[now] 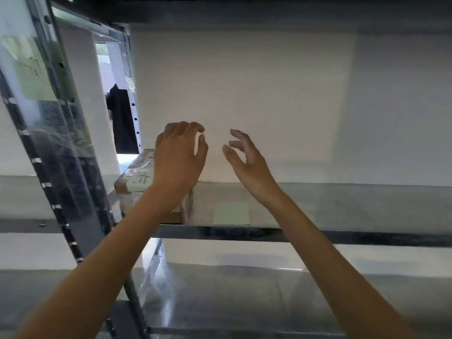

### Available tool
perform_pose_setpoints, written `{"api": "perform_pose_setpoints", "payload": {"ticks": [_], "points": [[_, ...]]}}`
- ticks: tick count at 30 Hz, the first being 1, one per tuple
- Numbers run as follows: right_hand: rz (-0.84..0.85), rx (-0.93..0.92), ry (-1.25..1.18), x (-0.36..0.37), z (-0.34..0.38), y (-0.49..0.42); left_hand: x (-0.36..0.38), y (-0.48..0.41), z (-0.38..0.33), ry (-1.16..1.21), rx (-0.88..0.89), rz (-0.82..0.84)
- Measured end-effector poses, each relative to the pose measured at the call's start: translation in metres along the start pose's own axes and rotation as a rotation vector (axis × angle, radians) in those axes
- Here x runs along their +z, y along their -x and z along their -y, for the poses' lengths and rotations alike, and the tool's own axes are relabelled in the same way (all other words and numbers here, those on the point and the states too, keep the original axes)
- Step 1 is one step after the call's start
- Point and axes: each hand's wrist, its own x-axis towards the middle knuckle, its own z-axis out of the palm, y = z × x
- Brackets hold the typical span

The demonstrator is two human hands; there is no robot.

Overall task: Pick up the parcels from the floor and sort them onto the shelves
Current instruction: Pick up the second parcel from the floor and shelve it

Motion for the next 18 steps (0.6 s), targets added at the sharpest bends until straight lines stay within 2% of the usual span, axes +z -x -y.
{"api": "perform_pose_setpoints", "payload": {"ticks": [7,14,18], "points": [[-0.128,0.035,0.089,-0.094,-0.016,0.045,0.033,0.018,-0.092,0.142,0.078,0.075],[-0.168,0.043,0.191,-0.179,-0.024,0.115,0.048,0.070,-0.194,0.244,0.104,0.265],[-0.208,0.029,0.331,-0.246,-0.035,0.171,0.055,0.104,-0.268,0.343,0.164,0.340]]}}
